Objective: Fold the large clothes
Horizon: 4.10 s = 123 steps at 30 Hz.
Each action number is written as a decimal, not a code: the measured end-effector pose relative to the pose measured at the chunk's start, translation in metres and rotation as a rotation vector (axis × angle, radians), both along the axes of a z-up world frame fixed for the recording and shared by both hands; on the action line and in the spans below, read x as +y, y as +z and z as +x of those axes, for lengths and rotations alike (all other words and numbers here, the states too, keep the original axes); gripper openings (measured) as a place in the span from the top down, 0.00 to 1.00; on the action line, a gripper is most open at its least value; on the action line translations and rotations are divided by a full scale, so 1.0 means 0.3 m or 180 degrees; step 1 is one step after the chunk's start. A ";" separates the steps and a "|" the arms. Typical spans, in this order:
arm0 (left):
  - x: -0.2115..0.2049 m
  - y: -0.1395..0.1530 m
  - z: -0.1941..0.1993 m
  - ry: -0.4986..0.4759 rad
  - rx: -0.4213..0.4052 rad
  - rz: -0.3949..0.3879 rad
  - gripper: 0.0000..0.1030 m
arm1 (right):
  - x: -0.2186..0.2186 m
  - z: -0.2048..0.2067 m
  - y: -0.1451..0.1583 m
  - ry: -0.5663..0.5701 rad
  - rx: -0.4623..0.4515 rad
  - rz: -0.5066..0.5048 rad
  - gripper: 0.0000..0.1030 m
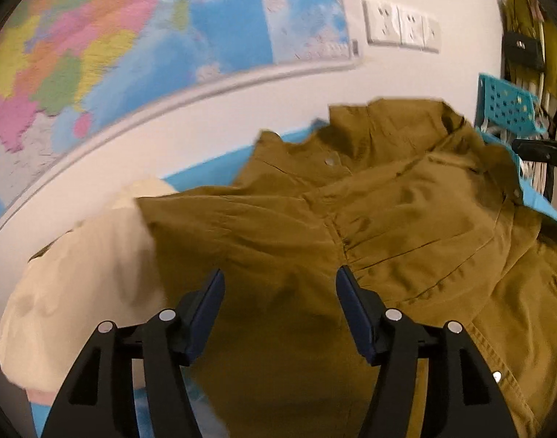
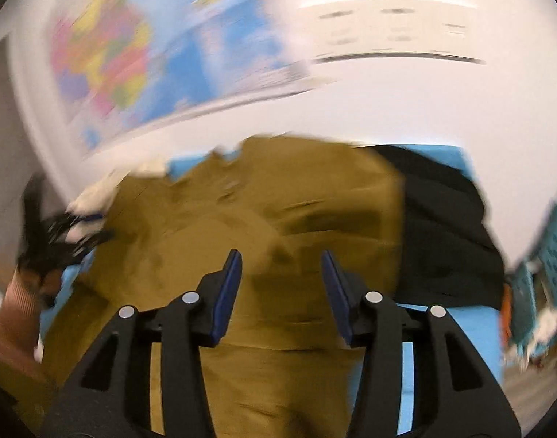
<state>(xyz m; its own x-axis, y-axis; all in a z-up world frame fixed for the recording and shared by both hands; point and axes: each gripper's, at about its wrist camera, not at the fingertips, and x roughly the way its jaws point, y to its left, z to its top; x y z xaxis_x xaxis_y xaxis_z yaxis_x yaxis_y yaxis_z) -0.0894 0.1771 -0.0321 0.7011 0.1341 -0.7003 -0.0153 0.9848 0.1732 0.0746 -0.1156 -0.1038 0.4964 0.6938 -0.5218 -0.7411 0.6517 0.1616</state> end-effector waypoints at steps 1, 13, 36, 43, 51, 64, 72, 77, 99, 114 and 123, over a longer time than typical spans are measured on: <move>0.004 -0.018 0.024 0.0021 0.0080 -0.0032 0.41 | 0.044 0.004 -0.011 0.0067 0.0004 -0.0090 0.59; 0.073 -0.115 0.064 0.0475 0.0194 0.0291 0.53 | 0.270 0.125 -0.134 0.0248 0.0327 -0.0512 0.64; 0.017 -0.038 -0.178 0.0107 -0.0037 -0.0118 0.37 | -0.126 -0.112 -0.060 0.0066 0.0597 0.0144 0.45; 0.080 -0.022 -0.471 0.0055 -0.0125 -0.0585 0.29 | -0.376 -0.325 -0.116 -0.0369 0.0740 0.0308 0.27; 0.116 -0.137 -0.662 0.0273 0.0148 -0.1015 0.28 | -0.550 -0.437 -0.252 -0.0662 0.1044 0.0671 0.22; 0.057 -0.190 -0.790 0.0022 0.0286 -0.1458 0.19 | -0.534 -0.532 -0.320 -0.0345 0.1124 0.0810 0.20; 0.034 -0.200 -0.824 -0.0311 0.0384 -0.2110 0.18 | -0.490 -0.581 -0.323 0.0112 0.1151 0.1040 0.22; 0.041 -0.212 -0.852 -0.0498 0.0489 -0.2529 0.18 | -0.481 -0.581 -0.330 0.0246 0.1240 0.1150 0.36; 0.049 0.003 -0.877 0.0017 -0.0055 -0.2225 0.94 | -0.523 -0.775 -0.105 0.0573 0.0800 0.1741 0.91; 0.158 0.015 -0.868 0.0049 -0.0078 -0.2542 0.94 | -0.560 -0.837 -0.060 0.0456 0.0796 0.1955 0.91; 0.206 0.166 -0.707 -0.0010 -0.0061 -0.2326 0.93 | -0.558 -0.675 0.033 0.0321 0.0845 0.2296 0.92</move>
